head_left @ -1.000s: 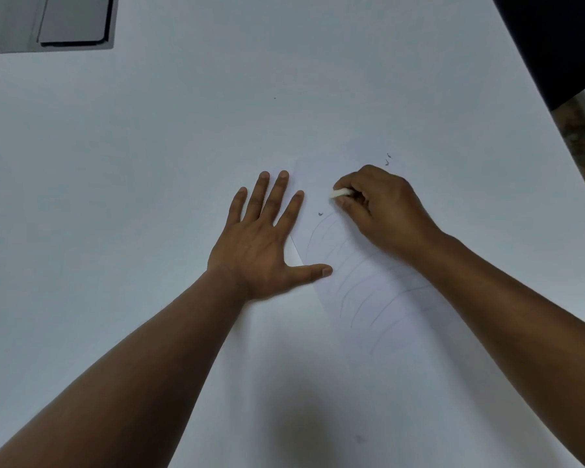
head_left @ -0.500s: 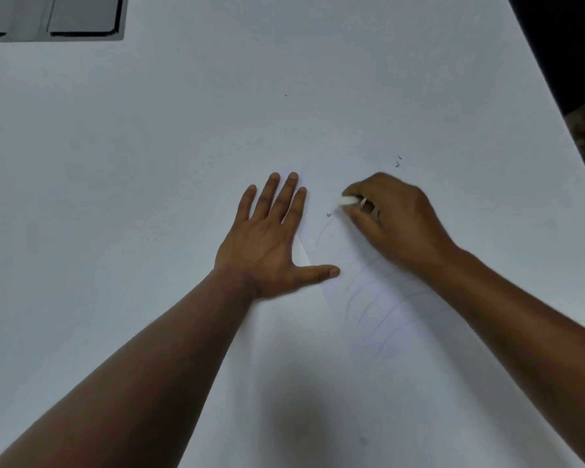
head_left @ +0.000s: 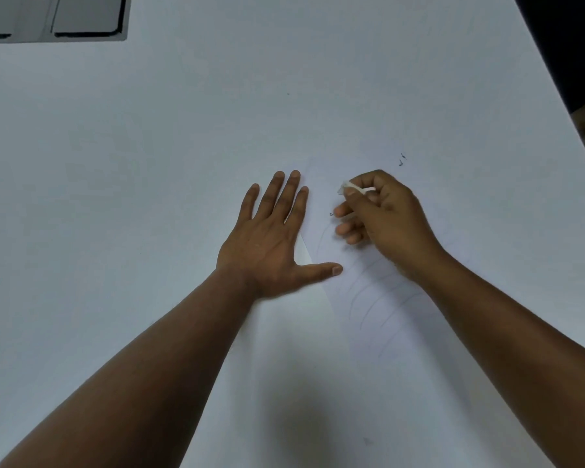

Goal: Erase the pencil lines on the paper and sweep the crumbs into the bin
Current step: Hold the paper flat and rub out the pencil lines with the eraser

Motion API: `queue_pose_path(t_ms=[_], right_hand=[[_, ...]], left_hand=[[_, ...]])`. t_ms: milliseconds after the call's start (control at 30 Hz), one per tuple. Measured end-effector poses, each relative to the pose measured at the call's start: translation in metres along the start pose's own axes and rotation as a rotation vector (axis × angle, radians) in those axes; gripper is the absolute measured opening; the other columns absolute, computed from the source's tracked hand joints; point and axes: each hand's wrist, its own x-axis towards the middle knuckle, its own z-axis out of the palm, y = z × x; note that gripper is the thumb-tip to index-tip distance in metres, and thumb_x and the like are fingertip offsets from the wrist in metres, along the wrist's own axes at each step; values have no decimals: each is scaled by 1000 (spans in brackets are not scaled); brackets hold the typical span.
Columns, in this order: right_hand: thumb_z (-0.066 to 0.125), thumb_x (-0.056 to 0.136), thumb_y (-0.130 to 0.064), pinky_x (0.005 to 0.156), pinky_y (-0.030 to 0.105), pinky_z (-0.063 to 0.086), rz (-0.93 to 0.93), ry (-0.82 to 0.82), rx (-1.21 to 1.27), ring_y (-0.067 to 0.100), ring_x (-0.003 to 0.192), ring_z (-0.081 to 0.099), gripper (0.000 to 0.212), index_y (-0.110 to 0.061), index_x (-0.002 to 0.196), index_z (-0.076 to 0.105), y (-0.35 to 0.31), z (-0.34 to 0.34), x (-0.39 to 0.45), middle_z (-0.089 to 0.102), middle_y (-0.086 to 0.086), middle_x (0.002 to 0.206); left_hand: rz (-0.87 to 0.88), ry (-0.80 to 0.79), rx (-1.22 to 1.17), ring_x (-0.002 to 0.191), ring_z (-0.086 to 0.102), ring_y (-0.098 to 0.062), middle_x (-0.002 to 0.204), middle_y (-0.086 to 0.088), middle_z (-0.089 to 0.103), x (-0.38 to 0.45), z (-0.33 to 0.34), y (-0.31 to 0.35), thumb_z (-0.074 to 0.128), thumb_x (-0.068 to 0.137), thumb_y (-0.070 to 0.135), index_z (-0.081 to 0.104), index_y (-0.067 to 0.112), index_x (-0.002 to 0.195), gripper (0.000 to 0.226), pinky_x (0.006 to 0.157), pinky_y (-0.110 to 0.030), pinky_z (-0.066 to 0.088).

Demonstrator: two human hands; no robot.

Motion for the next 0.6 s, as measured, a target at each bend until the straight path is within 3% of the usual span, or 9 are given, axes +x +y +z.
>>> queue_pose_path(t_ms=[67,167,267,367,500,600], right_hand=[[56,100,-29,55,32,54,38,-5,59,23,68,73,14,-17,105,61,-5,6,2,75,3,89],[50,101,-38,45,23,44,31,74,1,15,52,65,17,-23,106,57,-14,10,9,75,-6,92],[46,100,-44,44,20,39,78,44,-79,7,42,54,19,-28,107,54,-17,17,13,73,-8,97],[45,102,-43,41,19,37,112,72,27,3,38,48,21,-27,111,54,-22,21,13,73,-5,99],[49,101,-38,41,16,37,51,286,110,3,47,52,16,-25,105,57,-26,2,20,74,-7,98],[61,95,-38,56,17,43,-119,225,-196,4,67,60,11,-28,94,67,-7,-6,12,70,-11,92]], left_hand=[[12,21,-13,155,-28,-17,171,-2,-23,-1,1,0,16,80,98,-7,16,165,120,128,-51,-6],[54,95,-73,156,-25,-17,171,-1,-21,-3,2,0,25,87,92,-9,22,165,110,129,-50,-2],[96,128,-92,158,-21,-19,172,-2,-18,-4,3,-2,30,91,86,-7,27,165,102,129,-49,-1],[112,129,-54,158,-20,-21,173,-3,-14,-4,3,-2,27,95,81,0,27,166,93,129,-49,0],[87,140,-56,158,-20,-19,173,-3,-14,-5,4,-2,25,98,76,1,21,166,91,129,-46,-2],[46,119,-71,158,-19,-18,173,-1,-11,-5,5,-2,26,95,80,-2,18,166,98,129,-45,-2]])
